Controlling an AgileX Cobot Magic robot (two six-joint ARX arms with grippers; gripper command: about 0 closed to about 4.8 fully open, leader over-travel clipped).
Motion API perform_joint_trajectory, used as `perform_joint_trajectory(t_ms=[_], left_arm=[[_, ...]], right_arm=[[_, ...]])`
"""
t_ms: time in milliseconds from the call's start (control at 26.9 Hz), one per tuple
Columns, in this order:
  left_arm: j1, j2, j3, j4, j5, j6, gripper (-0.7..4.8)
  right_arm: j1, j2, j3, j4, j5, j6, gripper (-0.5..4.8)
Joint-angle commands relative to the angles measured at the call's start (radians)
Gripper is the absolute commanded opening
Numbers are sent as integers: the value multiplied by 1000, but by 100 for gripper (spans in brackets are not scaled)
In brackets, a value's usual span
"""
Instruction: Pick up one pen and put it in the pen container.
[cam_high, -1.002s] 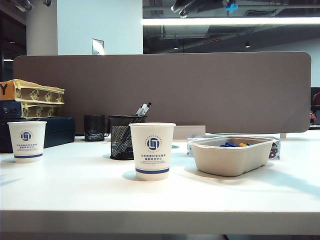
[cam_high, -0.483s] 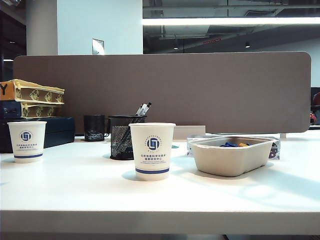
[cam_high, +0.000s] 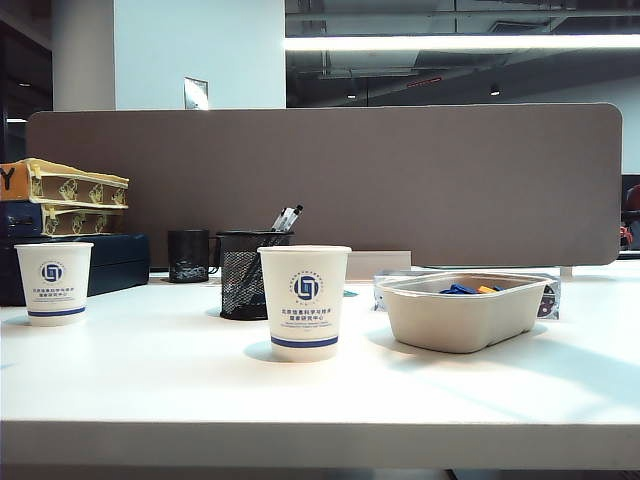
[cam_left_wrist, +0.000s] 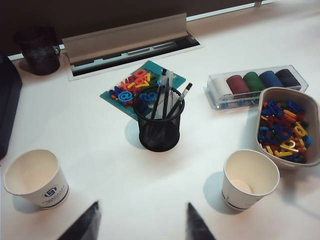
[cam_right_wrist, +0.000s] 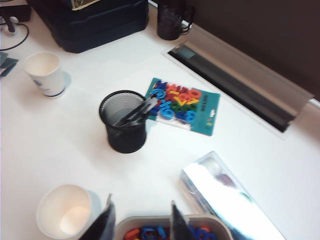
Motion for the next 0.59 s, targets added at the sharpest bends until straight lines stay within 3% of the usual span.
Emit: perform_joint_trajectory(t_ms=[37,594], left_arm=[[0,-12,-13,26,5,1,215],[-1,-181,-183,25,6,0,215]], right_arm=[[2,-64,-56,28,37,-3,140],[2,-385,-409,79,127,6,139]])
